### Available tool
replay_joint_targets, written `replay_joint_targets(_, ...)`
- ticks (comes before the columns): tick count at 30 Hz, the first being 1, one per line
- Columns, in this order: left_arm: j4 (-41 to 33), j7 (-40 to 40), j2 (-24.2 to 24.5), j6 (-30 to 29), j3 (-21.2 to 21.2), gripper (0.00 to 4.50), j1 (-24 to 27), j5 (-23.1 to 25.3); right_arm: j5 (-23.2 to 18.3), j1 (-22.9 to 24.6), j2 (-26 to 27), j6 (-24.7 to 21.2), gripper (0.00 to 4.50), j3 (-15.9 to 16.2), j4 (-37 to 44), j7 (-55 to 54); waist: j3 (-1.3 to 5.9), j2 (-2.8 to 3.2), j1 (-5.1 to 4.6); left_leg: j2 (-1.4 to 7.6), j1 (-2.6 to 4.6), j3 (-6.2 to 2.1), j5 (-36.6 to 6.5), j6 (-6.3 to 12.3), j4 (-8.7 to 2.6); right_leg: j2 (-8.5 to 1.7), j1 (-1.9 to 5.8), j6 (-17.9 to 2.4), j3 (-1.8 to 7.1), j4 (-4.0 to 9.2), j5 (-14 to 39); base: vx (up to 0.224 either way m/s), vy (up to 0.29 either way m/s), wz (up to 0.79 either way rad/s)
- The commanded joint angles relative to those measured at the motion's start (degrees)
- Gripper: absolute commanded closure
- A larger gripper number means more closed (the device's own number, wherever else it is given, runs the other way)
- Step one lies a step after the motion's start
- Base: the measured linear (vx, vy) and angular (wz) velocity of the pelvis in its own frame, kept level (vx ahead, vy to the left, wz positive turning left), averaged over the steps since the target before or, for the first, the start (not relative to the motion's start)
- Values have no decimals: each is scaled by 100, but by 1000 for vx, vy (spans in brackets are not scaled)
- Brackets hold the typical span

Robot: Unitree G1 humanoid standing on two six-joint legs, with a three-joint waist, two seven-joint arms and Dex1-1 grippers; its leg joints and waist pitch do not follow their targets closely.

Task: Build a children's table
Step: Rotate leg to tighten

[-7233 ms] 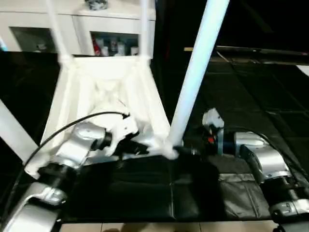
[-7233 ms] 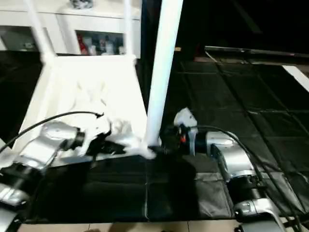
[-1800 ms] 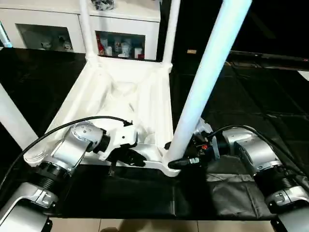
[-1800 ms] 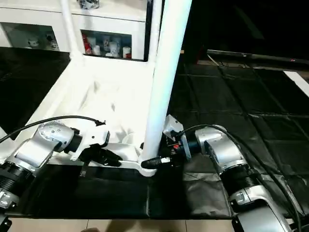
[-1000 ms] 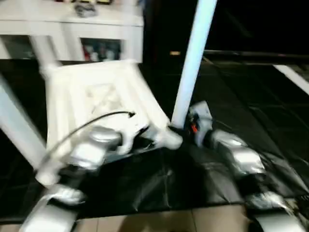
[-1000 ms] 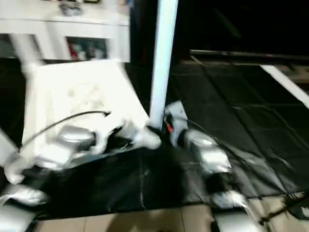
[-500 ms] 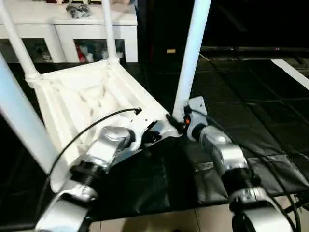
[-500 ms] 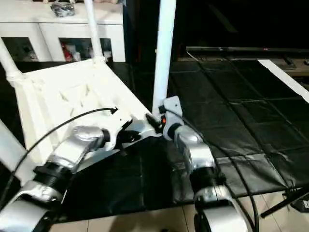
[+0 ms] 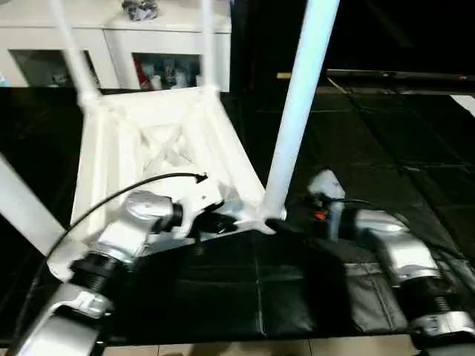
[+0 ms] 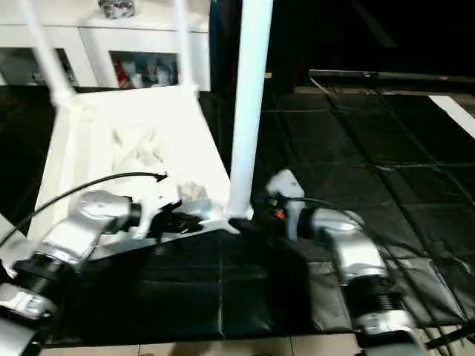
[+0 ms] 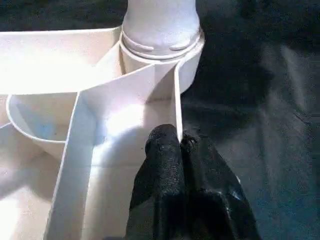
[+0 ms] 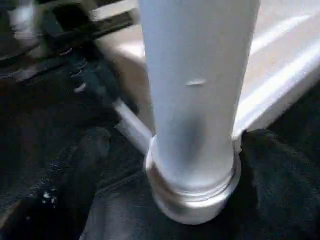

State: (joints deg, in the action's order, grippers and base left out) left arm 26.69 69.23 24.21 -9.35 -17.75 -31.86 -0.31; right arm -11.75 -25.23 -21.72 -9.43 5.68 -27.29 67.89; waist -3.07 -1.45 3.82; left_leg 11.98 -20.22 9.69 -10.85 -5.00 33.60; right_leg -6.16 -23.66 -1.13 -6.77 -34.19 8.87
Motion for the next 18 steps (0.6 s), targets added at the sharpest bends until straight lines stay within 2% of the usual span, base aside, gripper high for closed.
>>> replay_joint_targets(1, -92, 572, 105, 249, -292, 450, 2, 20, -135, -144, -234, 125, 2, 49, -9, 493, 407, -56, 25, 140, 10, 46, -794, 518, -351, -234, 335, -1261, 331, 314, 1164, 0, 0, 0)
replay_joint_targets(3, -101, 776, 166, 360, -348, 450, -9, 19, -162, -198, -289, 181, 2, 96, -46, 746, 394, -55, 35, 146, -5, 53, -941, 493, -360, -235, 345, -1264, 333, 318, 1273, 0, 0, 0)
replay_joint_targets(6, -123, 1078, 249, 518, -465, 450, -26, 7, -180, -293, -320, 217, 2, 247, -124, 1094, 391, -64, 59, 155, 21, 52, -1071, 390, -368, -241, 327, -1222, 342, 340, 1443, 0, 0, 0)
replay_joint_targets(8, -142, 1229, 288, 592, -544, 450, -37, 7, -144, -357, -289, 233, 2, 350, -208, 1224, 394, -67, 116, 163, 44, 60, -1120, 332, -371, -242, 314, -1266, 355, 331, 1460, 0, 0, 0)
replay_joint_targets(9, -145, 1286, 300, 621, -570, 450, -42, 14, -106, -391, -258, 249, 29, 377, -268, 1262, 394, -72, 135, 164, 54, 73, -1133, 305, -369, -235, 299, -1284, 365, 326, 1425, 0, 0, 0)
replay_joint_targets(11, -149, 1343, 314, 691, -641, 450, -72, 69, -10, -486, -166, 311, 29, 444, -454, 1291, 388, -83, 141, 160, 34, 70, -1170, 259, -379, -236, 309, -1276, 374, 320, 1488, 0, 0, 0)
replay_joint_targets(13, -130, 1377, 303, 726, -688, 450, -113, 80, 62, -549, -112, 393, 61, 542, -574, 1364, 386, -80, 156, 154, 42, 69, -1190, 204, -380, -237, 303, -1231, 388, 326, 1590, 0, 0, 0)
replay_joint_targets(17, -63, 1442, 273, 789, -708, 450, -173, 108, 119, -652, -39, 486, 93, 645, -754, 1459, 395, -88, 160, 154, 24, 63, -1179, 191, -381, -239, 320, -1178, 394, 316, 1602, 0, 0, 0)
replay_joint_targets(18, -47, 1467, 267, 809, -707, 450, -184, 111, 116, -678, -30, 498, 105, 664, -790, 1496, 392, -111, 156, 151, 16, 64, -1165, 195, -380, -235, 321, -1169, 394, 319, 1600, 0, 0, 0)
